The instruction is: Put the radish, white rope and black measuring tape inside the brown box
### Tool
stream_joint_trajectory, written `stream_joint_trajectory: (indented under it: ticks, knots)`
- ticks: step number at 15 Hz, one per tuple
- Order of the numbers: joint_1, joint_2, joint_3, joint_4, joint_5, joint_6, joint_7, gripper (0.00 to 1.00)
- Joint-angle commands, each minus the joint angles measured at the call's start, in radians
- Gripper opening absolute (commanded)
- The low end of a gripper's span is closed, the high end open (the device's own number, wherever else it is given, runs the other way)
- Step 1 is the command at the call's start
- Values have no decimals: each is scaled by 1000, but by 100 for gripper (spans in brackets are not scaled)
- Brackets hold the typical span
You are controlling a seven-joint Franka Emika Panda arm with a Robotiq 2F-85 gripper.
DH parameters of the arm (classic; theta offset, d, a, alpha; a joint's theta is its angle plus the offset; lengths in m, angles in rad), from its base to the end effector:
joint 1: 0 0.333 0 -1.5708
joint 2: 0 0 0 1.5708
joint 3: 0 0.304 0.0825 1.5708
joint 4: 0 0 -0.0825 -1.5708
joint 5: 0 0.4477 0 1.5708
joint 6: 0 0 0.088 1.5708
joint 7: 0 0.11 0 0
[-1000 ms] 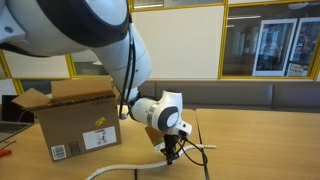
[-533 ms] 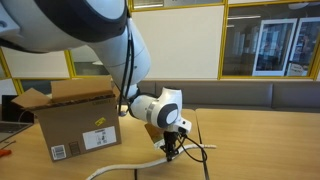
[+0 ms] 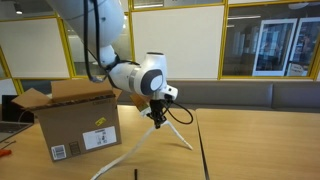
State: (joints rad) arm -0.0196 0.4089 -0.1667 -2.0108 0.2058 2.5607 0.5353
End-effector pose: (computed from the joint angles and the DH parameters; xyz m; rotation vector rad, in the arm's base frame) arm 0.6457 -0.1240 0.2047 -2.7668 1.2806 -0.2100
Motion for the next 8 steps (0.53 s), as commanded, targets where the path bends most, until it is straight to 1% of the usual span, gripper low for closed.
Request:
stream_joint_trajectory:
  ticks: [1,3,4,6,8]
  knots:
    - [66,-189,-4,-75,-72,-17,50,11]
    - [99,-260,8,-73,-140,-37,98,11]
    - [119,-288,13,-67,-196,-38,144,11]
    - [139,-345,45,-42,-280,-69,216,11]
    - [150,-393,92,-9,-354,-111,286,11]
